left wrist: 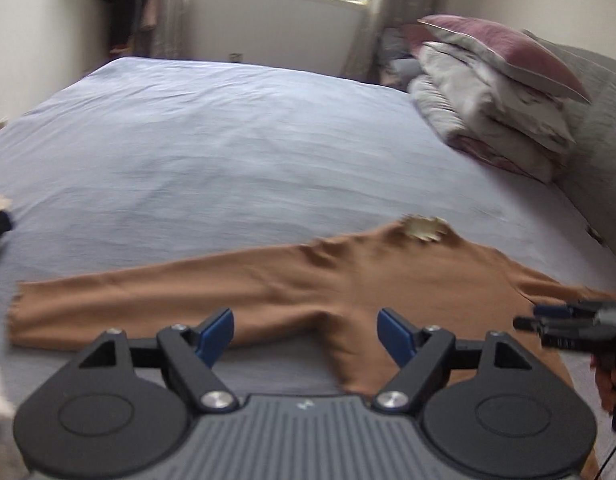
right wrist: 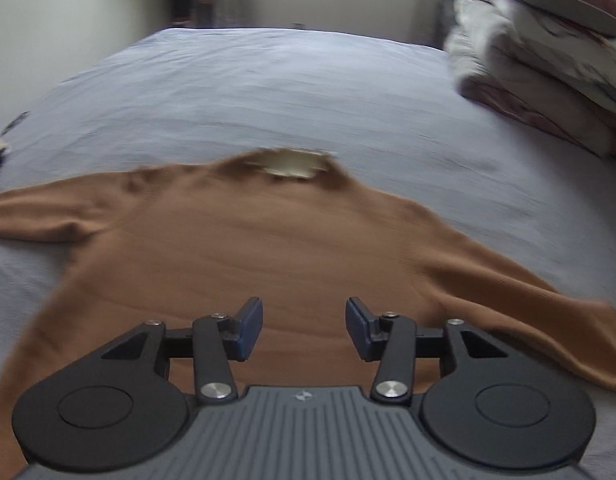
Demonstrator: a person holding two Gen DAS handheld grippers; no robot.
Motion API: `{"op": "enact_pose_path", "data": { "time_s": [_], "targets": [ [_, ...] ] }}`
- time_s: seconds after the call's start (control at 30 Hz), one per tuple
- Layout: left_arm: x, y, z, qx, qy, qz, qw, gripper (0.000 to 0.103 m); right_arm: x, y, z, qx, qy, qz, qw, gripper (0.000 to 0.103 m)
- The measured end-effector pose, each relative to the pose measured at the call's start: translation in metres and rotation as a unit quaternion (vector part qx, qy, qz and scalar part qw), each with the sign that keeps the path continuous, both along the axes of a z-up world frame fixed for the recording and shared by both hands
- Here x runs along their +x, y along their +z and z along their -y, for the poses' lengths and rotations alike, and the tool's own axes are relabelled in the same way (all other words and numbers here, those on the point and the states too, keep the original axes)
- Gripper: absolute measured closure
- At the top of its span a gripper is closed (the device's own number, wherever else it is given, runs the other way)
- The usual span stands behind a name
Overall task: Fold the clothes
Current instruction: 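Grasp the sleeve nearest the right gripper and pull it straight, then release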
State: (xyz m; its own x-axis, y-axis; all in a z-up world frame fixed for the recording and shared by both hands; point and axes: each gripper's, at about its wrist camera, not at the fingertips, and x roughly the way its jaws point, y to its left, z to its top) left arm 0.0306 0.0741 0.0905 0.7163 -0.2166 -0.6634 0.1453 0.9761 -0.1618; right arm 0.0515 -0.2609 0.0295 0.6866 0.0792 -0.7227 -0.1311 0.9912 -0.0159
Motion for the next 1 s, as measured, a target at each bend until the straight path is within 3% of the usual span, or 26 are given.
{"op": "enact_pose_path", "data": {
  "time_s": [0.1, 0.23, 0.37, 0.4, 0.43, 0.5, 0.63, 0.7, 0.8, 0.9, 1.0],
  "targets": [
    [0.000, -0.030, 0.065, -0.009, -0.031, -0.004, 0.9995, 0.023, 0.004, -0.003, 0.057, 0.001, -0.030, 0.004, 1.000, 0.054],
    [0.003, -0.071, 0.140, -0.018, -0.061, -0.006, 0.9980, 0.023, 0.025, -0.013, 0.094, 0.014, -0.027, 0.001, 1.000, 0.054],
    [0.003, -0.107, 0.191, 0.005, -0.079, 0.015, 0.9968, 0.023, 0.047, -0.023, 0.130, 0.027, -0.024, -0.002, 0.999, 0.054],
    [0.001, -0.116, 0.199, 0.016, -0.081, 0.024, 0.9963, 0.017, 0.052, -0.026, 0.139, 0.030, -0.023, -0.003, 0.999, 0.054],
    [-0.003, -0.123, 0.205, 0.030, -0.084, 0.041, 0.9952, 0.009, 0.057, -0.029, 0.149, 0.034, -0.022, -0.004, 0.999, 0.054],
    [-0.010, -0.128, 0.212, 0.056, -0.093, 0.062, 0.9921, 0.006, 0.068, -0.034, 0.167, 0.040, -0.021, -0.005, 0.999, 0.054],
    [-0.008, -0.127, 0.205, 0.040, -0.091, 0.059, 0.9933, 0.003, 0.088, -0.044, 0.200, 0.051, -0.015, -0.006, 0.999, 0.059],
    [-0.008, -0.127, 0.204, 0.033, -0.093, 0.059, 0.9934, 0.003, 0.086, -0.047, 0.193, 0.041, 0.007, 0.004, 0.999, 0.060],
    [-0.009, -0.128, 0.207, 0.032, -0.093, 0.060, 0.9934, 0.003, 0.085, -0.043, 0.191, 0.052, 0.027, 0.001, 0.998, 0.069],
    [-0.009, -0.129, 0.208, 0.031, -0.093, 0.060, 0.9934, 0.002, 0.087, -0.039, 0.188, 0.057, 0.044, -0.009, 0.997, 0.069],
    [-0.009, -0.129, 0.207, 0.023, -0.092, 0.061, 0.9936, 0.002, 0.085, -0.041, 0.177, 0.030, 0.065, -0.021, 0.997, 0.070]
  ]
}}
